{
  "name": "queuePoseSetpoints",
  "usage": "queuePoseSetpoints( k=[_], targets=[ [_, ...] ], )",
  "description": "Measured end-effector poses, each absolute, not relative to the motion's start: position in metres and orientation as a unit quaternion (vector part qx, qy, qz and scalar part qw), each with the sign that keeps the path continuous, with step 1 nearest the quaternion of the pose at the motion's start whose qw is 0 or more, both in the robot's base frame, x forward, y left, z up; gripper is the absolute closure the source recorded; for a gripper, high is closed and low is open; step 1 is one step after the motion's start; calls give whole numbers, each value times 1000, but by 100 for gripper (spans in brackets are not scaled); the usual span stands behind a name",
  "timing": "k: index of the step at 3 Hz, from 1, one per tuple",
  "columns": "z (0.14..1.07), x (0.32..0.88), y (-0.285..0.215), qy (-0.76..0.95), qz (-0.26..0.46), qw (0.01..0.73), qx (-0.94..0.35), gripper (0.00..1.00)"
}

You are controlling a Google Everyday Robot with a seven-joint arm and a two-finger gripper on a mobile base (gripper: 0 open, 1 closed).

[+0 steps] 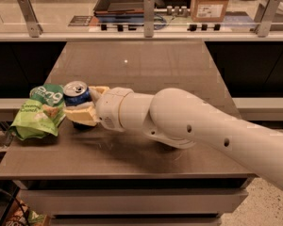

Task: Move pepsi can near green rice chip bag

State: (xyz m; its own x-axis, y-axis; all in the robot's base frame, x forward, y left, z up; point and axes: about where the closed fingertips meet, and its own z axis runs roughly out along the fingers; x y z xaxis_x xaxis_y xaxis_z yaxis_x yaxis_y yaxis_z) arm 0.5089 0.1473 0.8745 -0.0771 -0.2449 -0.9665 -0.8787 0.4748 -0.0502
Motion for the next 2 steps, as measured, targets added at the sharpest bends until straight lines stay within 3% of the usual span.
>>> queuePoseSetpoints(
  k=[1,2],
  targets=[
    [875,508,149,671,296,535,-420,14],
    [876,507,151,670,296,535,-421,0]
  ],
)
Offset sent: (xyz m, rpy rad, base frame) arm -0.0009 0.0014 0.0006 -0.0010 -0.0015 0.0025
